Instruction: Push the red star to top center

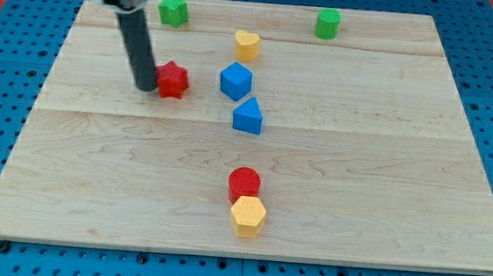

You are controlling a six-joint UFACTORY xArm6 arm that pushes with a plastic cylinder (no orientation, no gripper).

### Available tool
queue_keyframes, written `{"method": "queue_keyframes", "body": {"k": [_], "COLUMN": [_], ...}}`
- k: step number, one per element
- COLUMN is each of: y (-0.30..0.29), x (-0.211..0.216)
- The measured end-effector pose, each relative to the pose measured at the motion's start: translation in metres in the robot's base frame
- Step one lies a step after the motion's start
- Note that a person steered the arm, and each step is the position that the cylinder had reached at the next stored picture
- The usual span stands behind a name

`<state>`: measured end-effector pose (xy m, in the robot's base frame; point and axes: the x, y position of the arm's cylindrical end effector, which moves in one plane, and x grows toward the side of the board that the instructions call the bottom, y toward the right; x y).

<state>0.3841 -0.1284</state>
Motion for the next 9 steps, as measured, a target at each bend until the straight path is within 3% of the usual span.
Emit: {"method": "queue_keyframes", "body": {"k": [1, 2, 3, 5, 7, 9], "y": [-0.004, 0.030, 0.045, 0.035, -0.002, 0.058], "x": [0.021, 0.050, 0.031, -0.053, -0.057, -0.111]}}
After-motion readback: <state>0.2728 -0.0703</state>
